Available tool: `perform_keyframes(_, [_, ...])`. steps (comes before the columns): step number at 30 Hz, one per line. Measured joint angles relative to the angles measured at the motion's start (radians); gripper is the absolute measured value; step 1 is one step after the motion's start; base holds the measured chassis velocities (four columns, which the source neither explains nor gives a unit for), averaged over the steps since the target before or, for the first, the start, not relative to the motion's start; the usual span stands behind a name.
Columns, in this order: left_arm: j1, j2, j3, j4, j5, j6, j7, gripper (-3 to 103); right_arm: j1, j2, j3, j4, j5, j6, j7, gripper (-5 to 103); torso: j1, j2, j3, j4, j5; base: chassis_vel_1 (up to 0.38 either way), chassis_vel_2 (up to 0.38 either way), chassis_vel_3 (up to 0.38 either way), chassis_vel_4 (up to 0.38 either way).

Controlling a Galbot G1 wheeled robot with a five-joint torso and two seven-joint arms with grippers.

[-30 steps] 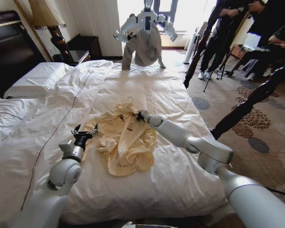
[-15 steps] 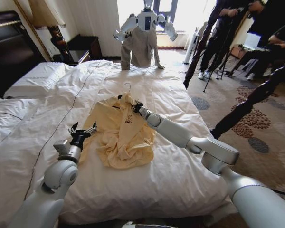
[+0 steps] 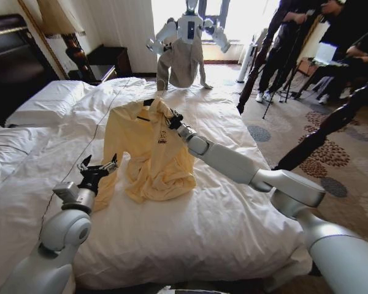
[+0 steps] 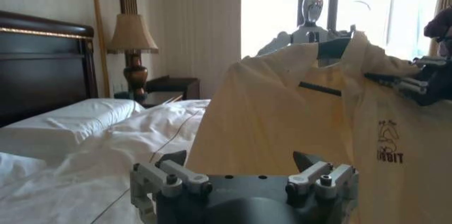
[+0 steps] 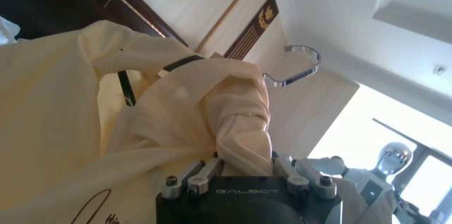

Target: Pick up the clothes from the bed and hang them on the clothes hanger.

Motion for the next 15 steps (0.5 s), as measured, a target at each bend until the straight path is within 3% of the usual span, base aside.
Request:
perform_keyframes(3, [0.015,0.003,-0.026,-0.03,0.001,-0.004,0.002,100,0.068,-0.048,-0.018,0.088,0.047,-0.053,-0.001,20,0.0,0.0,0.0,0.0,0.0,0.0,0.0,0.0,0.0])
perform_keyframes(11, [0.049,0.002,-0.053,-0.095,0.005,-0.005,0.002,100,0.198,-0.106,-0.025,0.188,0.093,-0.087,-0.005,20,0.0,0.0,0.0,0.0002,0.0001,0.0,0.0,0.0,0.0])
perform_keyframes(15, [0.087,0.0,-0.079,-0.14,0.005,-0.005,0.002,100,0.297,-0.166,-0.032,0.278,0.154,-0.145,-0.007,20,0.0,0.0,0.0,0.0004,0.0,0.0,0.0,0.0,0.0])
